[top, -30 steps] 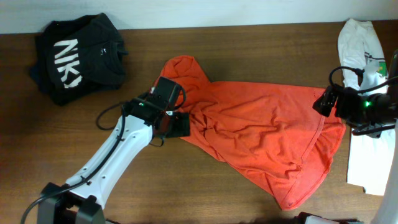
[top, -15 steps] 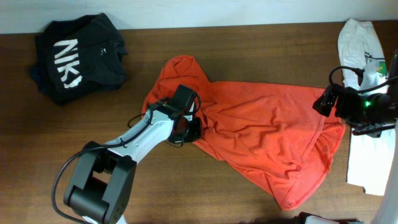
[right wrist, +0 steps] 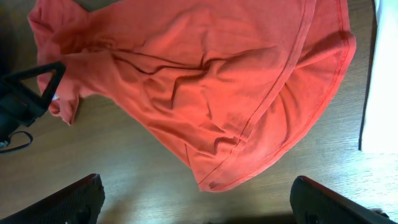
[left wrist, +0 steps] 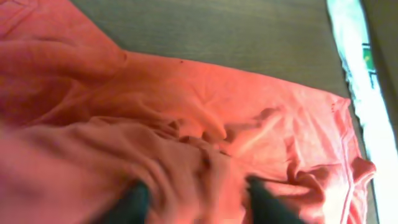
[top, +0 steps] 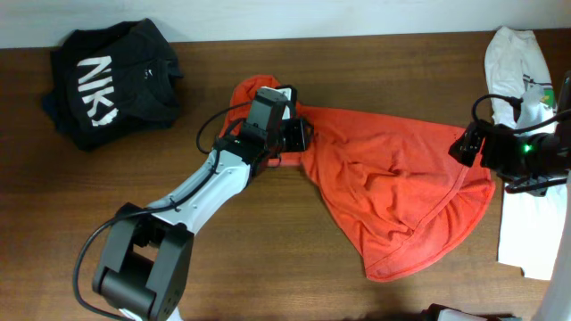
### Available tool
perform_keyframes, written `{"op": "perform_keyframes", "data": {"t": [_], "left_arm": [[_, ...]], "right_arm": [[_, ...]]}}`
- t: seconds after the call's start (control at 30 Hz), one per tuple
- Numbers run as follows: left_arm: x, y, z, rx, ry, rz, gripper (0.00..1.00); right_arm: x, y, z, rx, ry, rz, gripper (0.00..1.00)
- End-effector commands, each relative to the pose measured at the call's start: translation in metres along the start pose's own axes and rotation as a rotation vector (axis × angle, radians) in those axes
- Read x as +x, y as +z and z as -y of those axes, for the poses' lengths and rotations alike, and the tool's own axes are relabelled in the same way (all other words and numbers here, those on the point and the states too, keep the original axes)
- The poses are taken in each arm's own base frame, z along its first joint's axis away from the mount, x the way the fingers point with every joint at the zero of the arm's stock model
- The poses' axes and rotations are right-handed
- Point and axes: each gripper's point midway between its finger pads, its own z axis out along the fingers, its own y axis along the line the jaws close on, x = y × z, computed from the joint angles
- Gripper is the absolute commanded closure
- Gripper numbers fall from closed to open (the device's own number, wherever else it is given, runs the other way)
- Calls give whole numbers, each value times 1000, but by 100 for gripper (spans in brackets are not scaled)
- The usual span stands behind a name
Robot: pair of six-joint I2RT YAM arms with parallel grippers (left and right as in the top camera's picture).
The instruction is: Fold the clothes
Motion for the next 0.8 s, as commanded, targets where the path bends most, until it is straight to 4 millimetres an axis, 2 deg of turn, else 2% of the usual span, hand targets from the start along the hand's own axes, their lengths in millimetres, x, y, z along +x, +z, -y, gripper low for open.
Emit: {"op": "perform_keyframes", "data": {"t": [0.0, 0.13, 0.23, 0.3, 0.4, 0.47, 0.57, 0.67, 0.77], "left_arm": [[20, 6, -15, -62, -17, -80, 1], [48, -9, -28, -132, -46, -202, 1], [77, -20, -41, -200, -91, -317, 1], [88, -23, -49, -238, -96, -351, 8], [88, -20, -57, -270, -90, -339, 30], [87, -15, -60, -277, -86, -330, 35], [87, -2, -69, -298, -80, -314, 35], [80, 5, -84, -368, -54, -262, 35], [73, 7, -84, -369, -20, -238, 36]], "right_arm": [[1, 1, 1, 12, -10, -5, 1], [1, 1, 1, 12, -9, -6, 1], [1, 1, 2, 22, -9, -5, 1], [1, 1, 2, 22, -10, -5, 1], [2, 1, 2, 22, -9, -8, 1], [3, 1, 3, 23, -7, -12, 1], [4, 1, 3, 23, -6, -16, 1], [5, 1, 3, 24, -5, -19, 1], [5, 1, 3, 24, -5, -18, 1]]}}
